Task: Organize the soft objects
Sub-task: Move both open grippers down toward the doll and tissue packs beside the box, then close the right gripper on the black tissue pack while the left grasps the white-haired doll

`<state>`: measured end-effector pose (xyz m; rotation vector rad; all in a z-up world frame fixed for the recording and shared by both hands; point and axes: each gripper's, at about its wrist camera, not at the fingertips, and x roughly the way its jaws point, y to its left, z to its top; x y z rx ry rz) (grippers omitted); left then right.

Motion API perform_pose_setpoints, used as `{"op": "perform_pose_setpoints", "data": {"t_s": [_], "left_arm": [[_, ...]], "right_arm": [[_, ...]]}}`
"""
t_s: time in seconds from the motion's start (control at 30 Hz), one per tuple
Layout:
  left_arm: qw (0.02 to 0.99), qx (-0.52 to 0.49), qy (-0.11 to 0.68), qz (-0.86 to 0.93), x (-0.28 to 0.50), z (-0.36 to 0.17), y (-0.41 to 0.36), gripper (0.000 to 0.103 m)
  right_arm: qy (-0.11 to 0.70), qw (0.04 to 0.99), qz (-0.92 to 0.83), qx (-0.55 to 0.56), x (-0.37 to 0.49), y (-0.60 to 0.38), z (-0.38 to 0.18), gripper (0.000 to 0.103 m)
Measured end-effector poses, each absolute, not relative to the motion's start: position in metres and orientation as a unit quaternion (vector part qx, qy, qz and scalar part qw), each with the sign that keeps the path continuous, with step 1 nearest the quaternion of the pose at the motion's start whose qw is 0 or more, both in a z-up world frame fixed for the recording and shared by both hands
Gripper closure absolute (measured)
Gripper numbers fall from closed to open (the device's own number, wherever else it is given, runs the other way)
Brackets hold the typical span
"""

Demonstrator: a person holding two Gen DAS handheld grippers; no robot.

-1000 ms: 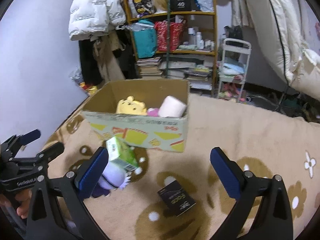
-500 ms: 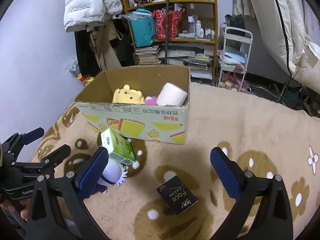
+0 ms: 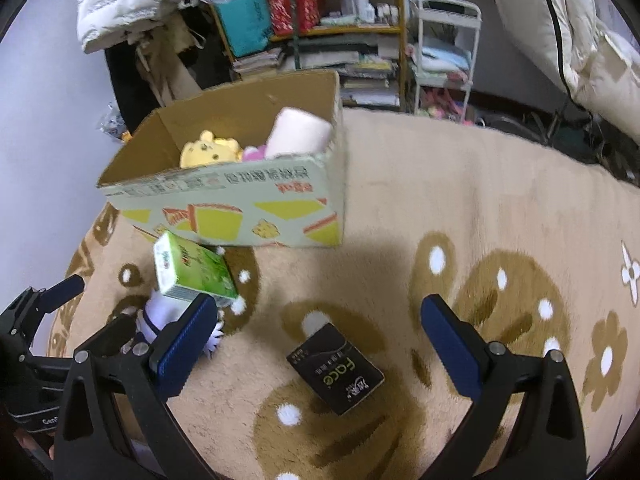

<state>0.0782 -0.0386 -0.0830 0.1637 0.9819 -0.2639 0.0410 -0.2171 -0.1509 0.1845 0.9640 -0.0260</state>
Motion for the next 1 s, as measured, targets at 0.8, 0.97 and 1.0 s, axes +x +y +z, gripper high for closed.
{"op": "perform_pose_setpoints", "data": {"t_s": [0.8, 0.97, 1.0], "left_arm": [[0.812, 0.146, 0.552, -0.123, 0.09, -0.137, -0.064, 0.009], [0.807, 0.132, 0.562, -0.123, 0.094, -0.142, -0.059, 0.01], [0.806, 0.127, 0.565, -0.127, 0.095, -0.143, -0.058, 0.014]], "right_arm": [[0.611, 0.784, -0.044, 0.103, 0.047, -0.226, -0.217, 0.014], [0.628, 0.773, -0.02, 0.087, 0.048, -0.214, -0.226, 0.014], [0.632, 0.77, -0.016, 0.078, 0.048, -0.21, -0.228, 0.014]]}}
